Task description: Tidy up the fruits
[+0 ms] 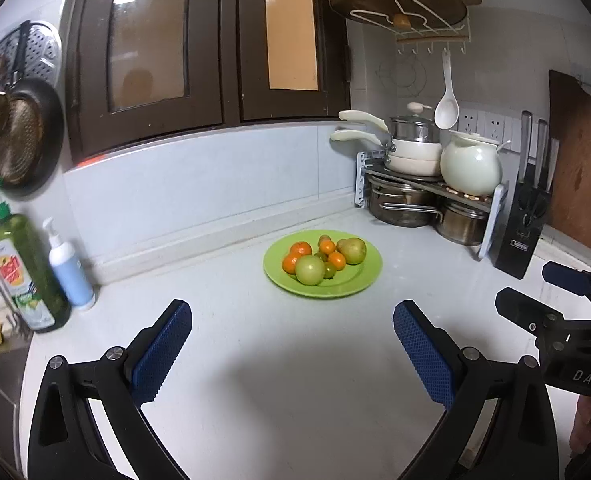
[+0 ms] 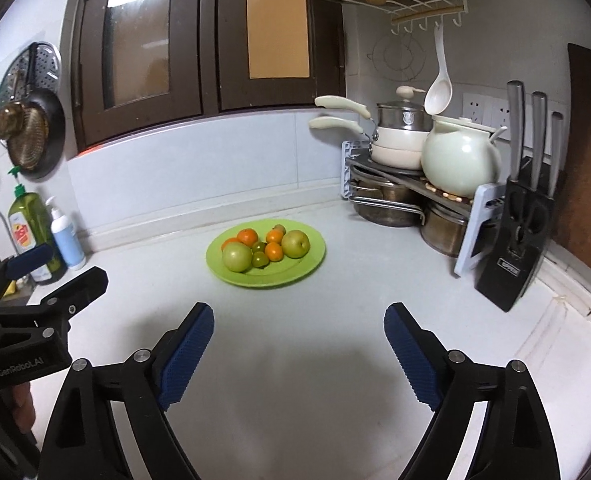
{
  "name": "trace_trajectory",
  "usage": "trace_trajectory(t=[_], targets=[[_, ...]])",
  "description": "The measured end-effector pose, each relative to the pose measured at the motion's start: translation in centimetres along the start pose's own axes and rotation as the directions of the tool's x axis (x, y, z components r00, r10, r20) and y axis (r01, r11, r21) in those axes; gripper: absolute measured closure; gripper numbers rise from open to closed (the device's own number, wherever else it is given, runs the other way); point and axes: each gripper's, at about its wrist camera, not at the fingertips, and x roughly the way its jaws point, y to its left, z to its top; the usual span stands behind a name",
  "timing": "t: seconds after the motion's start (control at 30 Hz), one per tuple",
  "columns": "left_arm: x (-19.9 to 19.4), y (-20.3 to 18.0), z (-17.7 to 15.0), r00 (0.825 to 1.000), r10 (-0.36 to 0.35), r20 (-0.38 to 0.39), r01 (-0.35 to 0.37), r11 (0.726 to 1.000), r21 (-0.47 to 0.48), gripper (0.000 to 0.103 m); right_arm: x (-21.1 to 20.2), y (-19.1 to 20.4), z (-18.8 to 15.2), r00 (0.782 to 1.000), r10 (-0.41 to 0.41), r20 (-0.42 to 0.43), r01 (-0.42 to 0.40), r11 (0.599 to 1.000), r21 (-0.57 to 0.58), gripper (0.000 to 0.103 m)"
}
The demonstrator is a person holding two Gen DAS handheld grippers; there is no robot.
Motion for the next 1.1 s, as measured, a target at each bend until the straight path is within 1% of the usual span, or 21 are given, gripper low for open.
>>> trace_trajectory(t=[0.3, 0.43, 0.7, 1.1], targets=[[-4.5, -1.7, -1.5, 1.000, 0.021, 0.008, -0.021, 1.000, -0.011, 0.000, -3.8, -0.6, -1.4, 0.999, 0.035, 0.020, -0.035, 0.999, -0.016, 0.013], [-5.5, -2.6, -1.9, 0.999, 0.036, 0.008, -0.036, 0.999, -0.005, 0.000, -4.9, -0.9, -2.2, 0.999, 0.050, 0.014, -0.050, 0.999, -0.021, 0.012], [-7.4, -4.1, -2.7, 0.999, 0.044, 0.015, -0.044, 0.999, -0.002, 0.000, -6.6, -1.9, -3.3, 0.998, 0.062, 0.009, -0.062, 0.998, -0.011, 0.012], [-9.1, -5.2, -3.2, 0.998, 0.047, 0.029, -0.047, 0.999, -0.003, 0.000, -8.4, -2.6, -3.9, 0.997, 0.076, 0.023, -0.075, 0.997, -0.013, 0.012]])
